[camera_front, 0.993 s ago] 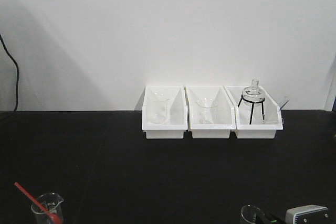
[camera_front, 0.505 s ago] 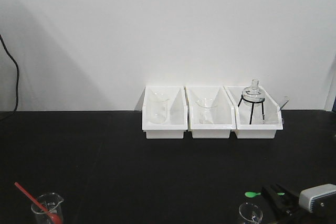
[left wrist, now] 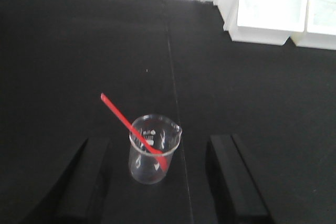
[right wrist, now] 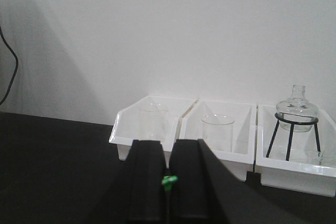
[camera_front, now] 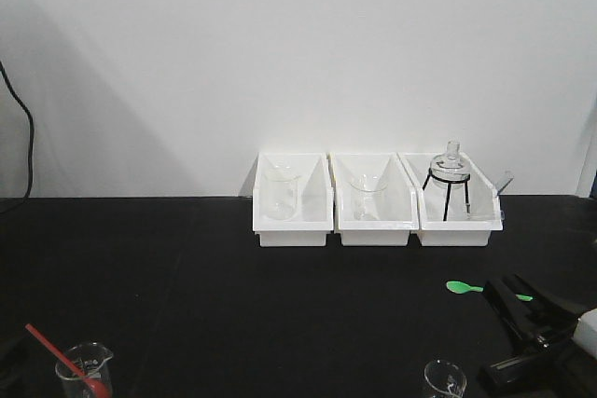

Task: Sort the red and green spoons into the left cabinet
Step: 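Hold the green spoon and lower the left gripper over the red spoon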

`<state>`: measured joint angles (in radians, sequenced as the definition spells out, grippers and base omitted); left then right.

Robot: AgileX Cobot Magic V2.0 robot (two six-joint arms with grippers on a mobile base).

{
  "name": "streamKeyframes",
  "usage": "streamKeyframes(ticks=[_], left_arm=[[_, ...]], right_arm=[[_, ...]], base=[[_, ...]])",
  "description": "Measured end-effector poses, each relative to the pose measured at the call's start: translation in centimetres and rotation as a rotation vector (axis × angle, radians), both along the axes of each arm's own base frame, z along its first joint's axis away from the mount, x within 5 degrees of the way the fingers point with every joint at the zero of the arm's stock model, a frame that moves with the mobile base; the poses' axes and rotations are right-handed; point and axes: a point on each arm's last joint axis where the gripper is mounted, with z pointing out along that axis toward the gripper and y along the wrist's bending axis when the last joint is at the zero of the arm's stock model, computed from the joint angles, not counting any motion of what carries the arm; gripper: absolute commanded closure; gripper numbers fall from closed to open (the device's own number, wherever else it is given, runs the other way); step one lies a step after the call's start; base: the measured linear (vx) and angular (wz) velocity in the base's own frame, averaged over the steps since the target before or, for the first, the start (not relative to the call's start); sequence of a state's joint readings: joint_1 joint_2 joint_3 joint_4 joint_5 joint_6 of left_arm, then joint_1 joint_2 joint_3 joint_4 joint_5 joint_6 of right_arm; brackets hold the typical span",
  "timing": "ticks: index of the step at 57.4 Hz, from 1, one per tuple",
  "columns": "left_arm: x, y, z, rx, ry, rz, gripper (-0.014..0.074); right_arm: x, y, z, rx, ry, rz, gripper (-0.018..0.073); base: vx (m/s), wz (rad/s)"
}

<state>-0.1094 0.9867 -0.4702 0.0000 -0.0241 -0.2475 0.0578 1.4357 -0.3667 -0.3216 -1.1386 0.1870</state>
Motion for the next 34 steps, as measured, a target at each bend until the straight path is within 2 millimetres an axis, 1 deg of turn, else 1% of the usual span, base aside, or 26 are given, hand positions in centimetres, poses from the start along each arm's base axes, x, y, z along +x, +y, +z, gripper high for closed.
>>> streamKeyframes(ticks=[7,12,25,34], left_arm=[[0.4,0.0,-2.0,-0.064,-0.005,0.031,0.0083],[1.1,0.1,-3.1,-0.111,-0.014,0.065,0.0083],[3.4,0.4,-5.5,-0.181,-0.041,0.160,0.0083],[4.2,0.8,-7.3,-0.222,0.002,0.242,0.0083]], right_arm=[[0.0,0.1,0.0,-0.005,0.000,0.008,0.0567],[-0.1,0.1,0.0,-0.010,-0.001,0.016,0.0567],[-0.1,0.2,0.0,-0.014,-0.001,0.021,0.0567],[-0.1,0.2,0.0,-0.014,-0.001,0.021,0.0567]], base=[[0.00,0.00],[0.00,0.00],[0.00,0.00],[0.00,0.00]])
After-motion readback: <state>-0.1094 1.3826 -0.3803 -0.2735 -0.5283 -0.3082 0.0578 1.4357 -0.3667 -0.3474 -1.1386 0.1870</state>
